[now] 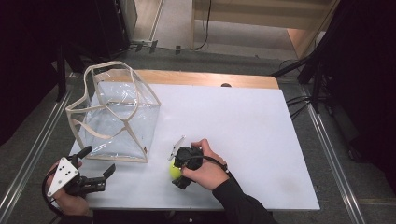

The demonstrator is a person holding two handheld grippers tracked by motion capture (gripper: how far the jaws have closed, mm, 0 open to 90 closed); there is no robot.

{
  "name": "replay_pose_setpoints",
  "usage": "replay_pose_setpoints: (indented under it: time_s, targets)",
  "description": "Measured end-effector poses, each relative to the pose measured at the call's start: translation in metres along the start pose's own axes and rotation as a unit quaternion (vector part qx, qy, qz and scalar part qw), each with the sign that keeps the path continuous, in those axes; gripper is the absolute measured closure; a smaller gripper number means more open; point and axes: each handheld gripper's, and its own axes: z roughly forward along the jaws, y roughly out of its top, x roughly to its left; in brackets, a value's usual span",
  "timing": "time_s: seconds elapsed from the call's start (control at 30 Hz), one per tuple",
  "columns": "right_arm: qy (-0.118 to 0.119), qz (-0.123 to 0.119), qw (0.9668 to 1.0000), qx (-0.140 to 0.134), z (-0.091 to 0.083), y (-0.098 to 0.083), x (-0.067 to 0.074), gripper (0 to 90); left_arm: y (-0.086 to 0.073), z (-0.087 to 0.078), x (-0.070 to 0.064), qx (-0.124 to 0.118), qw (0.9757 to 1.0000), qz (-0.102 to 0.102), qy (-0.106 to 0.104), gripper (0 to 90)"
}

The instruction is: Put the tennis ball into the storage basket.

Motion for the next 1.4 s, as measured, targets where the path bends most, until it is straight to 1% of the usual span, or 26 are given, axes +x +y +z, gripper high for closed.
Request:
replay_pose_setpoints:
  time_s: [0.03,0.1,0.17,0.2,0.23,0.27,0.37,0.4,0.43,0.47,0.5,0.63,0.67,0.7,0.77,0.8,0.83,0.97,1.1,1.13,1.17,1.23,1.27,1.4]
  targets:
    - [0.001,0.005,1.0000,0.003,0.000,0.000,0.000,2.9,0.000,0.000,0.000,0.000,1.0000,0.000,0.000,0.3]
    - [0.006,0.003,1.0000,0.007,0.002,0.000,-0.002,4.3,0.000,0.000,0.000,0.000,1.0000,0.000,0.001,0.3]
    - [0.015,-0.001,0.9999,0.003,0.002,0.001,-0.001,6.1,0.000,0.000,0.000,0.000,1.0000,-0.001,0.001,0.3]
    - [0.014,-0.001,0.9999,0.001,0.003,0.001,-0.001,6.4,0.000,0.000,0.000,0.000,1.0000,-0.001,0.001,0.3]
    - [0.011,-0.001,0.9999,0.004,0.003,0.002,0.000,8.0,0.000,0.000,0.000,-0.001,1.0000,-0.001,0.001,0.3]
    - [0.012,-0.005,0.9999,0.002,0.003,0.002,0.000,11.5,0.000,0.000,0.000,-0.001,1.0000,-0.001,0.001,0.3]
    - [0.017,-0.004,0.9998,0.005,0.004,0.003,0.001,14.2,0.000,0.000,0.000,-0.001,1.0000,-0.001,0.001,0.3]
    - [0.016,-0.002,0.9999,0.004,0.005,0.003,0.003,18.4,0.000,0.000,0.000,-0.003,1.0000,-0.002,0.000,0.3]
    - [0.016,-0.002,0.9999,0.004,0.005,0.003,0.003,18.4,0.000,0.000,0.000,-0.003,1.0000,-0.002,0.000,0.3]
    - [0.014,-0.002,0.9999,-0.002,0.003,0.004,0.002,22.9,0.000,0.000,0.000,-0.004,1.0000,-0.004,0.000,0.3]
    - [0.016,0.003,0.9999,-0.002,0.002,0.004,0.002,23.2,0.000,0.000,0.000,-0.004,1.0000,-0.004,-0.001,0.3]
    - [0.020,0.005,0.9998,0.000,0.002,0.003,0.001,23.6,0.000,0.000,0.000,-0.001,1.0000,-0.002,0.000,0.3]
    - [0.025,0.006,0.9997,0.000,0.001,0.004,0.001,23.7,0.000,0.000,0.000,-0.001,1.0000,-0.002,0.000,0.3]
    - [0.025,0.006,0.9997,0.000,0.001,0.004,0.001,23.7,0.000,0.000,0.000,-0.001,1.0000,-0.002,0.000,0.3]
    - [0.035,0.006,0.9993,0.003,0.000,0.005,-0.001,23.7,0.000,0.000,0.000,-0.003,1.0000,-0.005,-0.001,0.3]
    - [0.035,0.006,0.9993,0.003,0.000,0.005,-0.001,23.7,0.000,0.000,0.000,-0.003,1.0000,-0.005,-0.001,0.3]
    - [0.032,0.000,0.9995,0.001,-0.002,0.007,-0.002,23.7,0.000,-0.001,0.001,-0.003,1.0000,-0.004,-0.001,0.3]
    - [0.031,0.003,0.9995,0.001,-0.005,0.010,-0.004,23.7,0.000,-0.001,0.001,-0.002,1.0000,-0.005,0.000,0.3]
    - [0.029,0.001,0.9996,-0.001,-0.009,0.017,-0.009,23.8,0.000,-0.001,0.001,-0.003,1.0000,-0.005,-0.001,0.3]
    - [0.029,0.005,0.9996,0.001,-0.009,0.018,-0.010,23.8,0.000,-0.001,0.001,-0.003,1.0000,-0.005,-0.001,0.3]
    - [0.029,0.000,0.9996,0.004,-0.010,0.019,-0.011,23.8,0.000,-0.001,0.001,-0.003,1.0000,-0.006,-0.002,0.3]
    - [0.030,-0.001,0.9995,0.003,-0.010,0.021,-0.012,23.8,0.000,-0.001,0.001,-0.003,1.0000,-0.006,-0.002,0.3]
    - [0.031,0.005,0.9995,0.002,-0.011,0.023,-0.013,23.8,0.000,-0.001,0.001,-0.004,1.0000,-0.007,-0.002,0.3]
    - [0.033,0.005,0.9994,0.000,-0.013,0.027,-0.017,23.8,-0.001,-0.001,0.001,-0.006,0.9999,-0.008,-0.003,0.3]
